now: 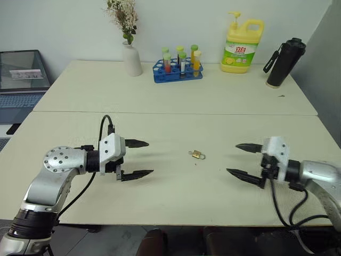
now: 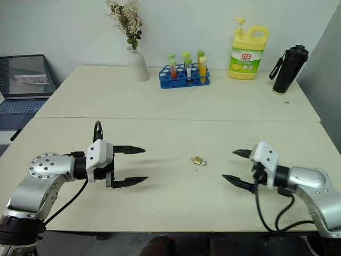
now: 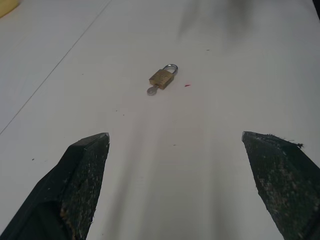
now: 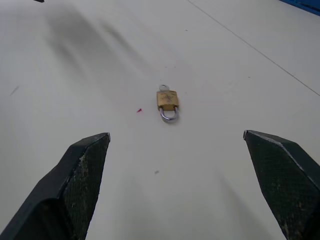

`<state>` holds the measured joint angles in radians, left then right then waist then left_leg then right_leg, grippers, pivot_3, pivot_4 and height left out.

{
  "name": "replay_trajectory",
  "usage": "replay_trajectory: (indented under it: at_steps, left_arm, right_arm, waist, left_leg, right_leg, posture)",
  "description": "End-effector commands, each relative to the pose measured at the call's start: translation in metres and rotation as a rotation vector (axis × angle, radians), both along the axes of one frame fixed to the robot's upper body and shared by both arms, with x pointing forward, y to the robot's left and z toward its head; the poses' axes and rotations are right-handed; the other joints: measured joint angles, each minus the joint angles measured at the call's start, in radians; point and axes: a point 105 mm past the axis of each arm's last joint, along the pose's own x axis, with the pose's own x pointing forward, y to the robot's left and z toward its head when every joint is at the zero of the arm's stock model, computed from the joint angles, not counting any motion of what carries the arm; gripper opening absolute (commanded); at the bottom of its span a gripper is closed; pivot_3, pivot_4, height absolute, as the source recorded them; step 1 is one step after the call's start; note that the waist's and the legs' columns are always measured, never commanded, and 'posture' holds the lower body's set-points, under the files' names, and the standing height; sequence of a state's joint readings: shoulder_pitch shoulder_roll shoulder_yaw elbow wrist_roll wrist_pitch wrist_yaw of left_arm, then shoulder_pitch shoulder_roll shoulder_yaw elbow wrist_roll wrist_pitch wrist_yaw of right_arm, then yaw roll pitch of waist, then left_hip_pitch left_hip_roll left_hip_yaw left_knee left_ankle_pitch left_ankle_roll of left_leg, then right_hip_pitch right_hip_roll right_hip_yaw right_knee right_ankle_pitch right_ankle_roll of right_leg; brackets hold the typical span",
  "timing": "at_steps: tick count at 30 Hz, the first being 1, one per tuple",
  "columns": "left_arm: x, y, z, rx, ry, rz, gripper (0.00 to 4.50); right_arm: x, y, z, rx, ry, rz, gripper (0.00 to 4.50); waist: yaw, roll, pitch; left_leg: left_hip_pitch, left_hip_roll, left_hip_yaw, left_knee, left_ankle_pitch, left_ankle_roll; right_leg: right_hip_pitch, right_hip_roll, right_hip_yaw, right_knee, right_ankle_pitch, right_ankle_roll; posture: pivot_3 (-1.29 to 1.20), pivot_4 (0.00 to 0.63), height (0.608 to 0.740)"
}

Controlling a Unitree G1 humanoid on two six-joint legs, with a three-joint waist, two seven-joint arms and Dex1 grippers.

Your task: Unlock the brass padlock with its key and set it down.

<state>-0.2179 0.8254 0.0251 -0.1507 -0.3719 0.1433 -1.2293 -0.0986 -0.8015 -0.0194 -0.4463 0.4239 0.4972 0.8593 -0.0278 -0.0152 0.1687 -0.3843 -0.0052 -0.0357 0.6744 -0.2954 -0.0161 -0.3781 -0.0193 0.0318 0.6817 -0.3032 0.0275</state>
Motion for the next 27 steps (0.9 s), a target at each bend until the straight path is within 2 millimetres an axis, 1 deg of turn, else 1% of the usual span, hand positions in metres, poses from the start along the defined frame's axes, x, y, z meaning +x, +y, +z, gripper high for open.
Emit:
replay_trajectory:
  at_steps: [1,3,7,9,14,21,27]
  left_arm:
    - [0.002,-0.003,0.007,0.005,-0.029,-0.024,4.46]
    - [0.004,-0.004,0.008,0.005,-0.027,-0.026,4.46]
    - [0.009,-0.006,0.008,0.021,-0.039,-0.037,4.46]
    - [0.010,-0.008,0.009,0.021,-0.041,-0.045,4.46]
    - [0.008,-0.011,0.004,0.042,-0.033,-0.074,4.46]
    - [0.004,-0.016,-0.001,0.043,-0.030,-0.082,4.46]
    - [0.004,-0.017,-0.002,0.046,-0.030,-0.084,4.46]
  right_arm:
    - [0.018,0.013,-0.002,-0.043,-0.039,-0.077,4.50]
    - [0.029,0.021,-0.007,-0.050,-0.021,-0.125,4.50]
    - [0.037,0.045,-0.015,-0.033,0.043,-0.115,4.50]
    - [0.039,0.053,-0.018,-0.036,0.064,-0.109,4.50]
    - [0.044,0.063,-0.028,-0.037,0.109,-0.110,4.50]
    - [0.060,0.073,-0.038,-0.050,0.100,-0.133,4.50]
    - [0.065,0.075,-0.039,-0.050,0.105,-0.139,4.50]
  waist:
    - [0.000,0.000,0.000]
    - [0.000,0.000,0.000]
    - [0.000,0.000,0.000]
    - [0.000,0.000,0.000]
    - [0.000,0.000,0.000]
    - [-0.001,0.000,0.000]
    - [-0.001,0.000,0.000]
  left_leg:
    - [0.000,0.000,0.000,0.000,0.000,0.000]
    - [-0.001,0.000,-0.001,0.000,0.000,0.000]
    - [-0.002,0.000,-0.002,0.000,0.000,0.000]
    - [-0.003,0.000,-0.002,0.000,0.000,0.000]
    - [-0.012,-0.001,-0.005,0.003,0.000,0.000]
    - [-0.014,-0.001,-0.010,0.003,0.000,0.000]
    - [-0.014,-0.001,-0.012,0.003,0.000,0.000]
  right_leg:
    - [0.000,0.000,0.000,0.000,0.000,0.000]
    - [-0.001,0.000,0.000,0.000,0.000,0.000]
    - [-0.001,0.000,-0.001,0.000,0.000,0.000]
    - [-0.002,0.000,-0.002,0.000,0.000,0.000]
    - [-0.009,0.000,-0.004,0.000,0.000,0.000]
    - [-0.009,0.000,-0.010,0.001,0.000,-0.001]
    - [-0.009,0.000,-0.013,0.001,0.000,-0.001]
  posture:
    - [0.00,0.150,0.740]
    - [0.00,0.150,0.740]
    - [0.00,0.150,0.740]
    - [0.00,0.150,0.740]
    - [0.00,0.150,0.740]
    - [0.00,0.150,0.740]
    - [0.00,0.150,0.740]
